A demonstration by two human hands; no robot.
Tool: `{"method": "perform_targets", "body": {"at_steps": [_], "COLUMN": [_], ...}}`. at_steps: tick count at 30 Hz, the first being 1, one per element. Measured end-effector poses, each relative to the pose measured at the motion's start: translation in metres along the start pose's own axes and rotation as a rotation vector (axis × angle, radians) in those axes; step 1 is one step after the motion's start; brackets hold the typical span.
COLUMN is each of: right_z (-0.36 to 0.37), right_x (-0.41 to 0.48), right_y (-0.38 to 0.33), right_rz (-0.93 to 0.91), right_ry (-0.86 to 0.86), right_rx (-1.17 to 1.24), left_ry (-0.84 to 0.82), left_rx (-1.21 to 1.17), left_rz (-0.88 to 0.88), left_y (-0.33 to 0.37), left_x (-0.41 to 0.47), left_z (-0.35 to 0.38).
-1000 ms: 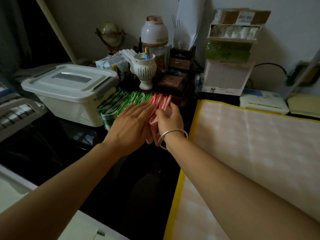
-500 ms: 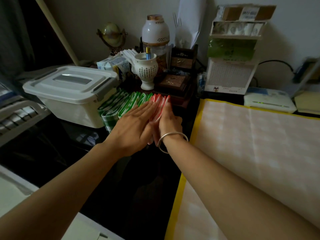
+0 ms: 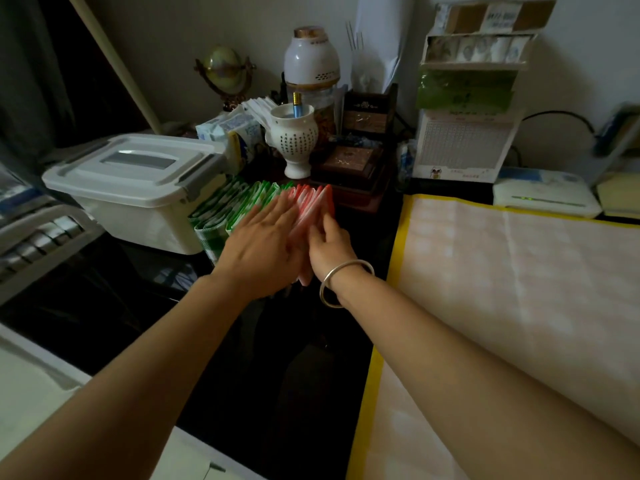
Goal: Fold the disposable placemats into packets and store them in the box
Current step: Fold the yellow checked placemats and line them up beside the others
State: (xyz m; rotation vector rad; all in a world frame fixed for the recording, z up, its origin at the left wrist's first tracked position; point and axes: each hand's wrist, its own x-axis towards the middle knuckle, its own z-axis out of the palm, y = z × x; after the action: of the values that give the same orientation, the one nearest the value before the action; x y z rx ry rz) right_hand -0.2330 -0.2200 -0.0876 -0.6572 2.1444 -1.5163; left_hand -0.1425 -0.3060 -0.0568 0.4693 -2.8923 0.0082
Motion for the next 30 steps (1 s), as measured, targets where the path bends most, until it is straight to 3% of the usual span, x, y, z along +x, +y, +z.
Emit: {"method": "perform_targets", "body": {"at_steps": [9,15,19,25,30], "right_z": [-0.009,-0.02,-0.03,-0.051,-0.076], "right_x": [-0.004,-0.008,-0.003,-0.023,-0.058], "right_y": [-0.003,0.0,0.012,0.006,-0.004], "right_rz": [-0.003,0.08,0.139,0.242,0.317], "right_ry": [0.011,0.081,0.133,0.029,-0.144], "right_rx": [-0.158,-0.057,0.062,0.143,0.059], "left_ry": [-0.096,0.268,0.352,0.32,0.015], "left_rx": [0.017,-0.112,-0.146,-0.166,-0.299], "left_rz": [-0.039,0.145,0.174,0.258,0.463], "left_y": [-0.001,0.017,0.039,0.075,0.108], "left_x": [-0.003,-0.03,-0.049,-0.083,-0.116], "left_z": [0.002,-0.002,-0.005,-0.009,-0.006]}}
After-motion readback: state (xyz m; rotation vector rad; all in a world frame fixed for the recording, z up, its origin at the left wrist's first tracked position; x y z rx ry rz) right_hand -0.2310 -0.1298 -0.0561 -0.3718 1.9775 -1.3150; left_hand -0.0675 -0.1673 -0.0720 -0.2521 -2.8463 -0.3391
